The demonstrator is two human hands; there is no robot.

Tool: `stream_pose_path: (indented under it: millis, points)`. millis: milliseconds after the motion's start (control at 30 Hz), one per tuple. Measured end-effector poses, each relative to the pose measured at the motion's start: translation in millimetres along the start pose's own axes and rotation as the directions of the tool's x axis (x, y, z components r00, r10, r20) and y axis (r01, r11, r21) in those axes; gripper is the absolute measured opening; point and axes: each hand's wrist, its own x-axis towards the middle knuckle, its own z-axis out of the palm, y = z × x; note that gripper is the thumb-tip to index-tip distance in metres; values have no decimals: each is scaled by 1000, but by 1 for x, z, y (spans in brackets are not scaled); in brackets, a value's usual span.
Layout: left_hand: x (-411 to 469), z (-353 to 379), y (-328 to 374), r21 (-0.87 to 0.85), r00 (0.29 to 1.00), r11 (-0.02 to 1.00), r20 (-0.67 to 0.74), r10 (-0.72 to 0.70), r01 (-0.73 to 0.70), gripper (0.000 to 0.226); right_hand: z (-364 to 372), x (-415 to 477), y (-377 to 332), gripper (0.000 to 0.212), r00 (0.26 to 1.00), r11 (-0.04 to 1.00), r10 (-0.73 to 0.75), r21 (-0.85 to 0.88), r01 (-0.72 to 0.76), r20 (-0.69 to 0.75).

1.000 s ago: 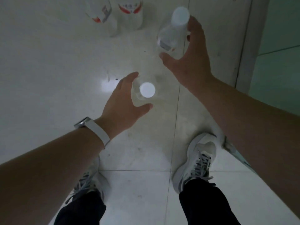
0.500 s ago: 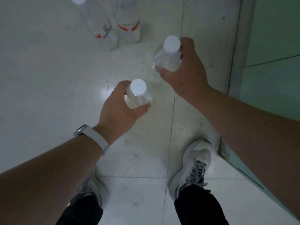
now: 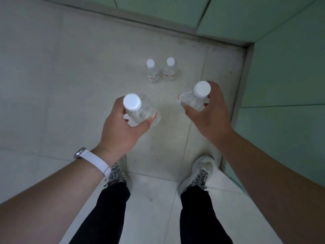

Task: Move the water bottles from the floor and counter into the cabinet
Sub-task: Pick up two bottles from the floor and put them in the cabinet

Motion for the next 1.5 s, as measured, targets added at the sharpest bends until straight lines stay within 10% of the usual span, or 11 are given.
stream_pose_path:
  millis: [667, 1500]
  points:
    - [-159, -318, 183, -17, 940, 997, -332, 71, -81, 59, -93, -92, -385, 64, 913, 952, -279, -38, 303, 297]
    - [-160, -603, 204, -194, 799, 945, -594, 99, -262, 57, -17, -119, -692, 58, 824, 895, -445, 156, 417, 350]
